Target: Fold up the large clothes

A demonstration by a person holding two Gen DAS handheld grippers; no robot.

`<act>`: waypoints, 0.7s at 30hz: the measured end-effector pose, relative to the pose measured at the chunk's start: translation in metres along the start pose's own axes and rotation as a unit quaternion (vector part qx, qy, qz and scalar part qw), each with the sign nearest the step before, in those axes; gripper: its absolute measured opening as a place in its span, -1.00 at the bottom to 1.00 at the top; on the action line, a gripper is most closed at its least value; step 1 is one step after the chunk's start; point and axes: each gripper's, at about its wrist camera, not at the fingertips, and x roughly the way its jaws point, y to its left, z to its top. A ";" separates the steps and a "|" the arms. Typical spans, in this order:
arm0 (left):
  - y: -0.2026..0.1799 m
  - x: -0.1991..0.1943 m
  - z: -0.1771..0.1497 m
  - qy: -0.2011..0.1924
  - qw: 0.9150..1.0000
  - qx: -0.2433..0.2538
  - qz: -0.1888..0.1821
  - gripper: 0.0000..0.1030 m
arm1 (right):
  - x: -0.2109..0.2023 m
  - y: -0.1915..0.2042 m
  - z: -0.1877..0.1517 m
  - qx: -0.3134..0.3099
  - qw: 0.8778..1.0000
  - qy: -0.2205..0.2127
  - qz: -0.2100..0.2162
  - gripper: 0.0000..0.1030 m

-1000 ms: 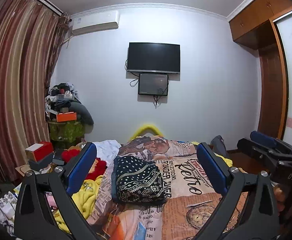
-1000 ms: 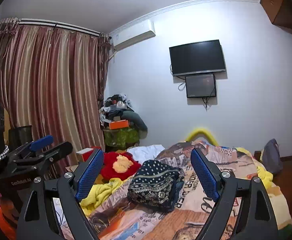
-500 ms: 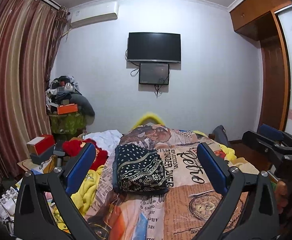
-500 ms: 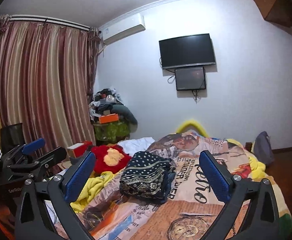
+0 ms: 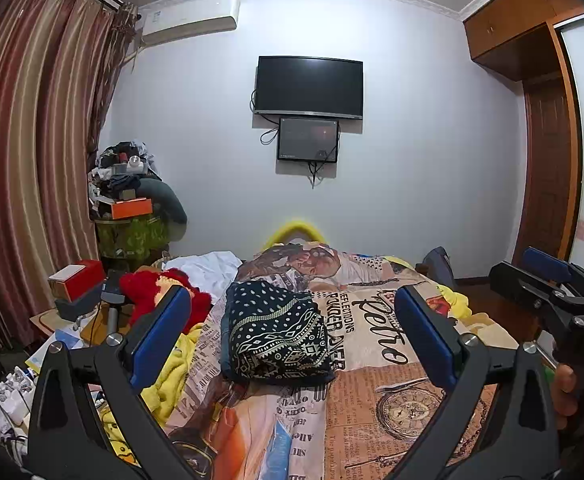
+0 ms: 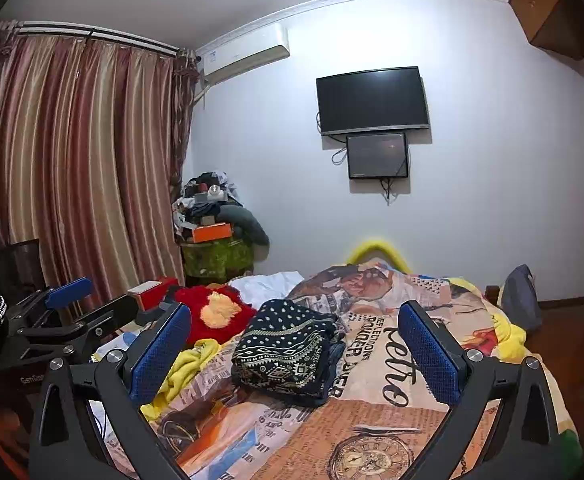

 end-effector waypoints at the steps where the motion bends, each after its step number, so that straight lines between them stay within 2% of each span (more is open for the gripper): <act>1: 0.000 0.001 0.000 0.000 1.000 0.000 0.000 0.99 | 0.000 0.000 0.000 -0.001 1.000 0.000 -0.001 1.00; 21: 0.000 0.004 0.001 0.001 1.000 -0.001 -0.001 0.99 | 0.002 0.000 -0.002 -0.008 1.000 0.002 -0.003 1.00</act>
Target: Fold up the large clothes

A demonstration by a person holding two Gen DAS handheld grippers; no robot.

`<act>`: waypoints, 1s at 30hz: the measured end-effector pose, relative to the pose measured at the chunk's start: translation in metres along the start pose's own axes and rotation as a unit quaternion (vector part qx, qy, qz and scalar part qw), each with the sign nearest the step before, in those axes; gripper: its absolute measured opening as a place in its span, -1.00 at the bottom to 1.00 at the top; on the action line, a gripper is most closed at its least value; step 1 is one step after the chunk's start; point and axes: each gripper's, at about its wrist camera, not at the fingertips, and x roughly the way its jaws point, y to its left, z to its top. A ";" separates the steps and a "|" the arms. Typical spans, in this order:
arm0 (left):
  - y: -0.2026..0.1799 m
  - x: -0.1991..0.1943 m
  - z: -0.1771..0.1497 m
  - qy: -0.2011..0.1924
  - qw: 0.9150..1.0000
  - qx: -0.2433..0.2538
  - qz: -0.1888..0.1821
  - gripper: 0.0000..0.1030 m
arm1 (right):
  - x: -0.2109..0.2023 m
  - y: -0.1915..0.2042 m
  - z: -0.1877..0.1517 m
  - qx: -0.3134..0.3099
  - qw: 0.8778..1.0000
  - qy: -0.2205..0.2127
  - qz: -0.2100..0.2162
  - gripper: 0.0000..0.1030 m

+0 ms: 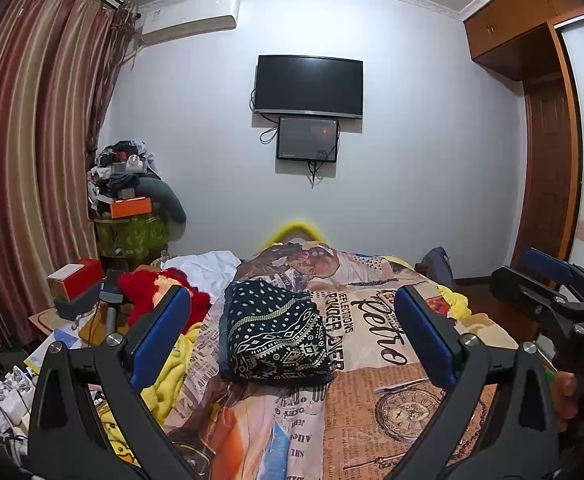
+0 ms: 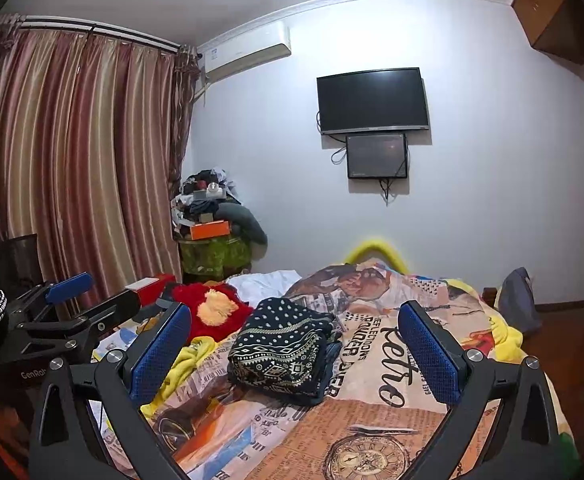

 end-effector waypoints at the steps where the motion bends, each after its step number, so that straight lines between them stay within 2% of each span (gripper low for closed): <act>1: 0.000 0.000 0.000 0.000 1.000 0.000 0.000 0.99 | 0.000 0.000 0.000 0.000 1.000 0.000 0.001 1.00; 11: -0.001 0.002 0.000 0.001 1.000 0.001 -0.002 0.99 | -0.002 0.000 -0.001 0.003 1.000 0.000 -0.001 1.00; 30: 0.005 -0.001 0.002 0.000 0.999 0.005 -0.032 0.99 | -0.007 -0.003 0.001 0.009 1.000 -0.010 -0.005 1.00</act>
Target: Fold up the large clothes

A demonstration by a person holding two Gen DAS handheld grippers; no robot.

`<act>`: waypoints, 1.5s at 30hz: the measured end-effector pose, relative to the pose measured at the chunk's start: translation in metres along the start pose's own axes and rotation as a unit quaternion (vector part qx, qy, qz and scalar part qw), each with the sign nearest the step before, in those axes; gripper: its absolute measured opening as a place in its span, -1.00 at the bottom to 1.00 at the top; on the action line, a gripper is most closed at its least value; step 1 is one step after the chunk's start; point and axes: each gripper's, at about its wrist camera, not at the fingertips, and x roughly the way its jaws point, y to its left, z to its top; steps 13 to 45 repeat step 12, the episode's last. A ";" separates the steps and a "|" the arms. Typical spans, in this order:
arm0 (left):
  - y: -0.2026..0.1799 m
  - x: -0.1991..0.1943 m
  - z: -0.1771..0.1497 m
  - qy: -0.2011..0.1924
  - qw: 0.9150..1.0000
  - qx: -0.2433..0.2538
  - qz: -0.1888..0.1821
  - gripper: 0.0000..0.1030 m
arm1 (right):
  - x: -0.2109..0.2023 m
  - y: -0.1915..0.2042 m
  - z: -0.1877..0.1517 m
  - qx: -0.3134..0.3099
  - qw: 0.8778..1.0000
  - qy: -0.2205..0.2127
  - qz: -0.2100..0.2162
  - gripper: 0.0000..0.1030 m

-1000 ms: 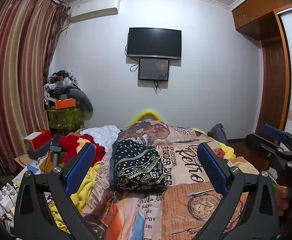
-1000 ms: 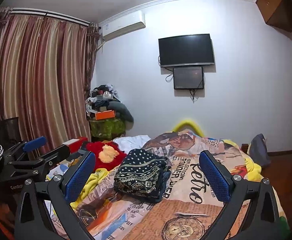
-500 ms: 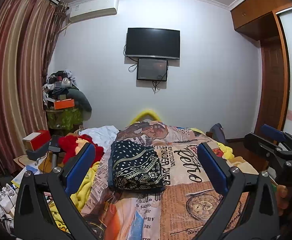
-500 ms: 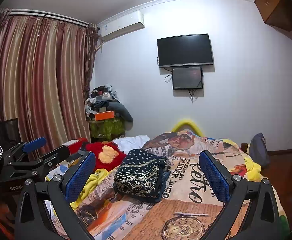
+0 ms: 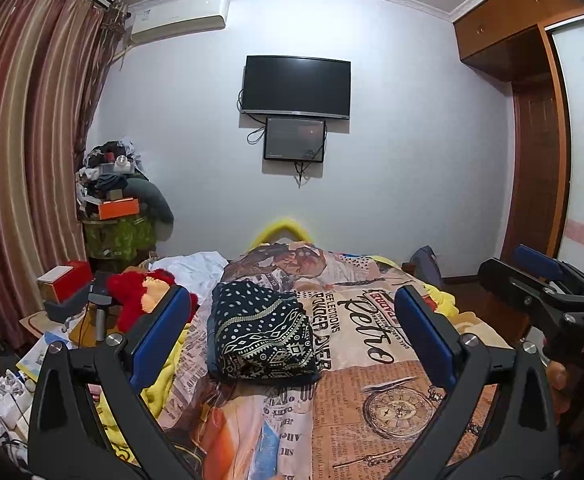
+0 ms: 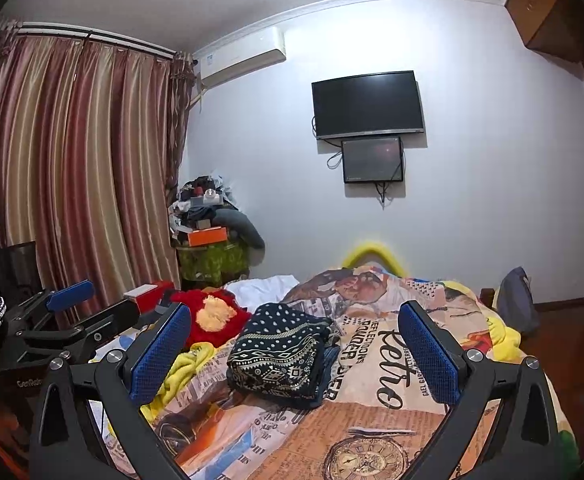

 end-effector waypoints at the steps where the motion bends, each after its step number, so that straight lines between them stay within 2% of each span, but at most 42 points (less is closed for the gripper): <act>1: 0.000 0.000 0.000 -0.001 1.000 0.001 -0.001 0.99 | 0.000 0.000 0.001 0.000 1.000 0.000 0.000 1.00; 45: -0.002 0.001 -0.001 0.002 1.000 0.001 -0.009 0.99 | 0.000 -0.002 0.000 0.007 1.000 0.000 -0.001 1.00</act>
